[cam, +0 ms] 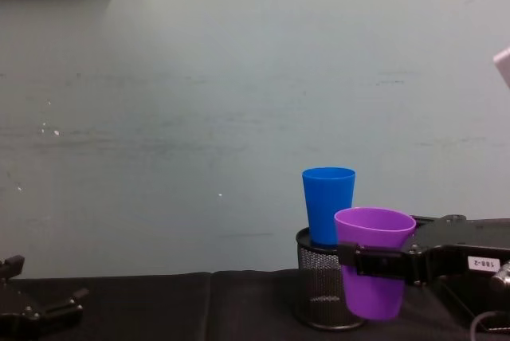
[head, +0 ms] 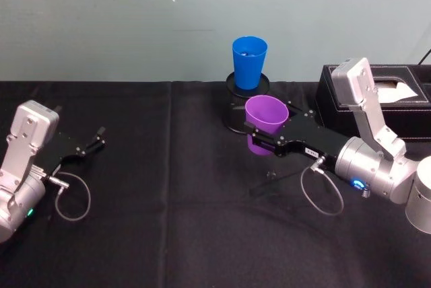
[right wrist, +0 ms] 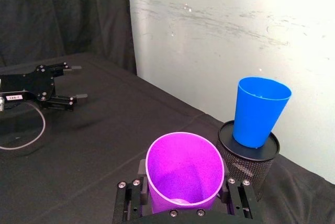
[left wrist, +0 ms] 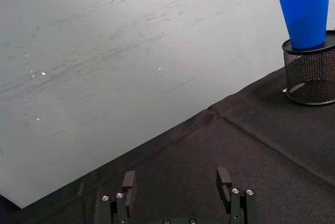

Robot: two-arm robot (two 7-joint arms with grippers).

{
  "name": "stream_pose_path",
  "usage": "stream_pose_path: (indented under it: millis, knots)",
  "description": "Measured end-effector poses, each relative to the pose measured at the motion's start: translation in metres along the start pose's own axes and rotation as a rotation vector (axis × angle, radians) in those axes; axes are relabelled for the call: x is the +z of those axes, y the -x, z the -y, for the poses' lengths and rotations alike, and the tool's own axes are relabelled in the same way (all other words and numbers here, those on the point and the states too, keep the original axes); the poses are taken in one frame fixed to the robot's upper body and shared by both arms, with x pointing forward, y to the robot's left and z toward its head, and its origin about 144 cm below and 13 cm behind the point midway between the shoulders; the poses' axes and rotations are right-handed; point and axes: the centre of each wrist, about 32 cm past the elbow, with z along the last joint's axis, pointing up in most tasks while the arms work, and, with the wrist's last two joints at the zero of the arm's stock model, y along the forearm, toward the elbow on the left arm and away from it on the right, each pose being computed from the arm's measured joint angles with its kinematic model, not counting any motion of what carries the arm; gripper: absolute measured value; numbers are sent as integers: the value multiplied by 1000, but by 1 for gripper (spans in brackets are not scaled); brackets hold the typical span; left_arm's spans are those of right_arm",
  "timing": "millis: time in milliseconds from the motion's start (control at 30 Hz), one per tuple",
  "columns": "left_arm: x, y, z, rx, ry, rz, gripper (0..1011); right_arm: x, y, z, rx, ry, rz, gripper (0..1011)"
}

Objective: Pick up one cup with a gripper and tap it against the other cup.

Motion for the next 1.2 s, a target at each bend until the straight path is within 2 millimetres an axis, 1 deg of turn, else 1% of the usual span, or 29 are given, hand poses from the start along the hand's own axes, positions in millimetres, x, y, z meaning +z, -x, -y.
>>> stream_pose_path:
  millis: [1200]
  knots:
    - [0,0,0,0,0,0,1000,0,0,0,0,0,0,741]
